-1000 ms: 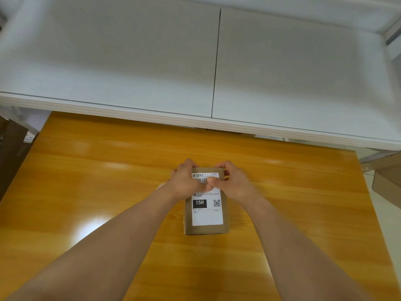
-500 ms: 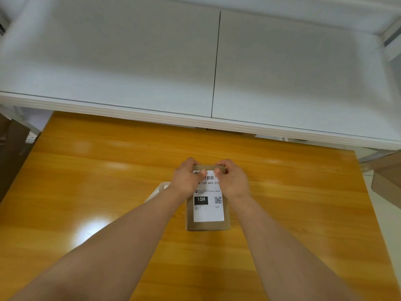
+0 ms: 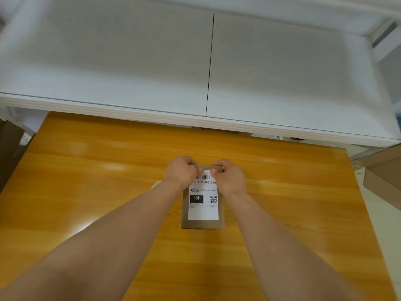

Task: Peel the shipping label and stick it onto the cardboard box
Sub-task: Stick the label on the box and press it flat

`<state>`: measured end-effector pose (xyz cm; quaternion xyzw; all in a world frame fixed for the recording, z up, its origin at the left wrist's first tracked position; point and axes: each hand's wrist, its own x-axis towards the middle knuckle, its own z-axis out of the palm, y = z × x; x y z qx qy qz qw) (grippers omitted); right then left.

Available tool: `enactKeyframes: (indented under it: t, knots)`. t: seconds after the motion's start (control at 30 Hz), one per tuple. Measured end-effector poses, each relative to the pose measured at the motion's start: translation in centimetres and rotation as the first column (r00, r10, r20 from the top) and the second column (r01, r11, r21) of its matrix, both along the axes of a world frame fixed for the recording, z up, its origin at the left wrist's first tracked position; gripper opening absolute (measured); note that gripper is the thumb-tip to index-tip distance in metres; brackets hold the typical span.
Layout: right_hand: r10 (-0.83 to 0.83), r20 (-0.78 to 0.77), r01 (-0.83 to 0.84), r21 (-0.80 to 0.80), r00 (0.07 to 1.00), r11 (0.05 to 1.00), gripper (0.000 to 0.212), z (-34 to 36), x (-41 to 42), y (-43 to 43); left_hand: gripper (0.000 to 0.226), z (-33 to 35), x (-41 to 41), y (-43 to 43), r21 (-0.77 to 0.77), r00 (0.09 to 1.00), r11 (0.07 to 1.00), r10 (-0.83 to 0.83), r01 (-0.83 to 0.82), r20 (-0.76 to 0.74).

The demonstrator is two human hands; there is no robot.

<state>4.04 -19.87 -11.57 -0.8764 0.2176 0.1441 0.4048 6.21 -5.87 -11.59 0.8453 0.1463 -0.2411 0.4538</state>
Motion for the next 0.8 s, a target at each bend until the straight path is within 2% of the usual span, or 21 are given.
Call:
enactKeyframes:
  t: [0.1, 0.13, 0.2, 0.27, 0.33, 0.47, 0.63, 0.73, 0.8]
  knots:
    - [0.034, -0.041, -0.030, 0.085, 0.999, 0.996, 0.033, 0.7, -0.1, -0.4, 0.022, 0.0, 0.1, 0.1, -0.010, 1.000, 1.000, 0.019, -0.019, 0.009]
    - [0.067, -0.083, -0.054, 0.144, 0.994, 0.988, 0.048, 1.0, -0.3, -0.5, 0.023, 0.0, 0.1, 0.1, -0.012, 1.000, 1.000, 0.024, -0.024, 0.012]
    - [0.156, -0.170, -0.119, 0.211, 0.973, 0.970, 0.089, 1.6, -0.8, -0.7, 0.025, 0.0, 0.1, 0.1, -0.011, 0.999, 1.000, 0.029, -0.029, 0.027]
    - [0.179, -0.187, -0.136, 0.221, 0.966, 0.966, 0.111, 1.4, -1.2, -0.7, 0.029, 0.2, -0.1, 0.1, 0.001, 0.998, 1.000, 0.014, -0.014, 0.056]
    - [0.131, -0.158, -0.094, 0.223, 0.979, 0.970, 0.112, 1.3, -1.4, -0.6, 0.038, 0.4, -0.5, 0.1, -0.048, 0.998, 0.999, 0.018, -0.015, 0.064]
    - [0.102, -0.111, -0.077, 0.213, 0.989, 0.974, 0.107, 1.4, -1.5, -0.3, 0.078, 0.5, -2.0, 0.7, -0.141, 0.994, 0.985, 0.094, -0.100, -0.048]
    - [0.086, -0.091, -0.066, 0.203, 0.992, 0.977, 0.106, 1.6, -2.0, -0.1, 0.072, 0.4, -3.4, 0.9, -0.114, 0.978, 0.983, 0.125, -0.145, -0.165]
    - [0.021, -0.095, -0.001, 0.207, 0.995, 0.978, 0.096, 1.9, -2.3, -0.1, 0.059, 0.3, -4.1, 0.9, -0.133, 0.968, 0.975, 0.151, -0.179, -0.200]
    - [0.012, -0.151, 0.015, 0.178, 0.989, 0.984, 0.086, 1.9, -2.3, -0.2, 0.060, 0.4, -4.3, 0.9, -0.138, 0.958, 0.966, 0.187, -0.220, -0.217]
